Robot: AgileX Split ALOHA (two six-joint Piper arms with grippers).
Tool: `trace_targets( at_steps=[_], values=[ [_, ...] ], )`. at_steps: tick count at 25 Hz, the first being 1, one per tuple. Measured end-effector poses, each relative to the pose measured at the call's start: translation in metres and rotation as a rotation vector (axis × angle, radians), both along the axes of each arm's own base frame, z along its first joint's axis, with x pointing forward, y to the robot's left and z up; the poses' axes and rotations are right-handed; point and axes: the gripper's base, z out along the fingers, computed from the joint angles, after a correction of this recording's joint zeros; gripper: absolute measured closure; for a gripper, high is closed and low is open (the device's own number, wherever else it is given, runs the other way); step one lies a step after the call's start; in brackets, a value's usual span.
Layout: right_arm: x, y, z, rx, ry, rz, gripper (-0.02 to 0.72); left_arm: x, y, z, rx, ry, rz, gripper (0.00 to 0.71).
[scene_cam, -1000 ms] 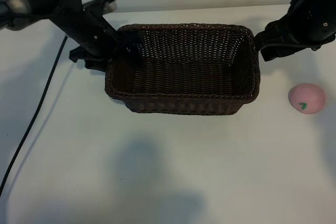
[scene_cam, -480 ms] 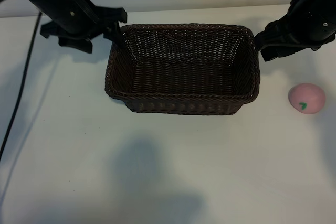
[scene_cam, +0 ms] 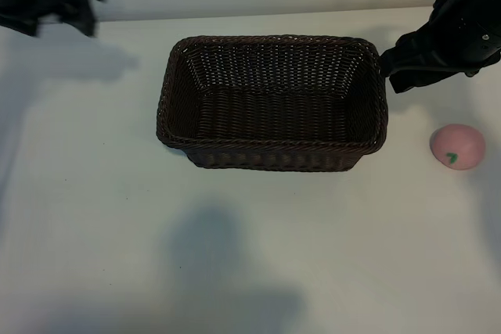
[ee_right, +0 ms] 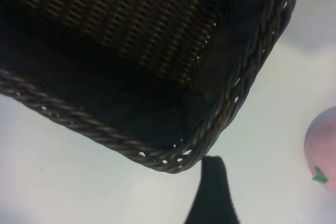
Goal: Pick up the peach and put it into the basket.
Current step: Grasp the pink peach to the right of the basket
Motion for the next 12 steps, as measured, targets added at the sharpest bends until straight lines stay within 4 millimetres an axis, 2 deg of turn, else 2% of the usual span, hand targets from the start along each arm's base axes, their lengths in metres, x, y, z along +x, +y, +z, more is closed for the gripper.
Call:
trace_targets(
  at_steps=[9, 12],
  values=[
    [-0.001, 0.000, 0.000, -0.002, 0.007, 0.001, 0.158, -0.052, 0.081, 0.060, 0.049, -0.138, 0.160, 0.096],
    [-0.001, 0.000, 0.000, -0.002, 0.009, 0.001, 0.158, -0.077, 0.094, 0.081, 0.064, -0.215, 0.209, 0.104]
  ],
)
